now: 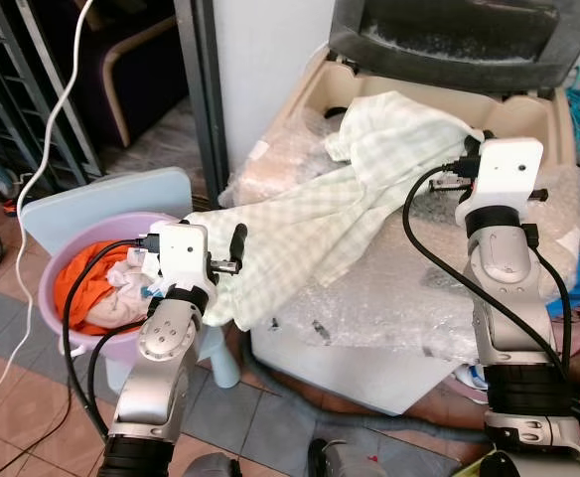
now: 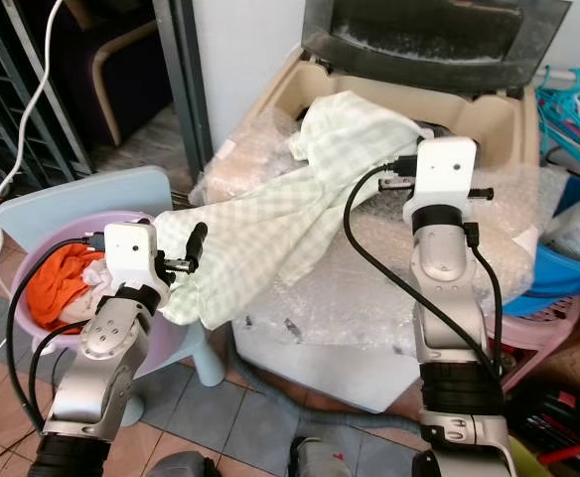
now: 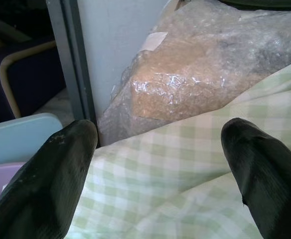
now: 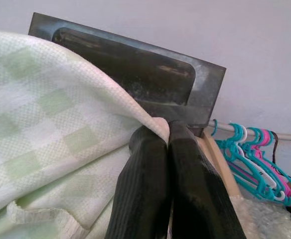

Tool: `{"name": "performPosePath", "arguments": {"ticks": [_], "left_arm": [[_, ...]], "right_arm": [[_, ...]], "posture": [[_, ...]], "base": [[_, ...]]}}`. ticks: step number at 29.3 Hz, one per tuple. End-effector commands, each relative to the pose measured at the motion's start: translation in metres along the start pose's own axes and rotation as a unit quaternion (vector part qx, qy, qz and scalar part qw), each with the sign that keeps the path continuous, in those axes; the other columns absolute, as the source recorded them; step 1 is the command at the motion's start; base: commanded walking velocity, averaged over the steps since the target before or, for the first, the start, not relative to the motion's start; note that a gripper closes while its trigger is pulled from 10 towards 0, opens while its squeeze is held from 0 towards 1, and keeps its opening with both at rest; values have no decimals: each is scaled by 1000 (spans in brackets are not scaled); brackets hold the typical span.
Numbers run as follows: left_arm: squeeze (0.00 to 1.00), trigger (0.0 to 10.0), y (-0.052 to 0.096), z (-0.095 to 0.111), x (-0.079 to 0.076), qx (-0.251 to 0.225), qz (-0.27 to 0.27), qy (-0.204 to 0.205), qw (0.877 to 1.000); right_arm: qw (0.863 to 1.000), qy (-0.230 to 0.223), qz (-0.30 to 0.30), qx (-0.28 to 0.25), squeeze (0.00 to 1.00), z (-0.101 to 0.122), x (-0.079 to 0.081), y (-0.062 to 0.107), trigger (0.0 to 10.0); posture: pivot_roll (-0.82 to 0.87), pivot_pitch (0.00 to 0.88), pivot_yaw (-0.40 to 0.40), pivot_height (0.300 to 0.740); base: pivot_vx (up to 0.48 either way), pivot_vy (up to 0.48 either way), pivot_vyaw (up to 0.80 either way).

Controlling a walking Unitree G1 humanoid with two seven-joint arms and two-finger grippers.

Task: Clothes washing

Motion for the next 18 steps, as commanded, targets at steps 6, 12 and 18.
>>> {"name": "performPosePath", "arguments": {"ticks": [6, 12, 18], "left_arm": [[0, 10000, -1, 1, -3, -1, -3, 8, 1000], [0, 10000, 0, 6, 1, -4, 17, 9, 1000], [0, 10000, 10, 0, 9, 5, 31, 5, 999]], "right_arm": [[999, 15, 10, -28, 0, 17, -6, -31, 10000], [997, -17, 60, -36, 0, 20, 13, -30, 10000], [993, -35, 116, -4, 0, -4, 38, -1, 10000]], "posture": [[-18, 64, 16, 740], [2, 81, 3, 740], [9, 93, 2, 740]], "base": [[0, 0, -504], [0, 0, 0], [52, 40, 0]]}}
Point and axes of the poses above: a point about 5 cm out from each wrist's last joint towards the gripper, its own y axis pointing back from the gripper into the wrist, its own z axis along the axis of the wrist's last joint, x = y × z, the point moved 3 cm from there along -y, pointing out of the wrist towards the gripper, and after that the axes turned 2 degrees about -y, right-handed, at the moved point
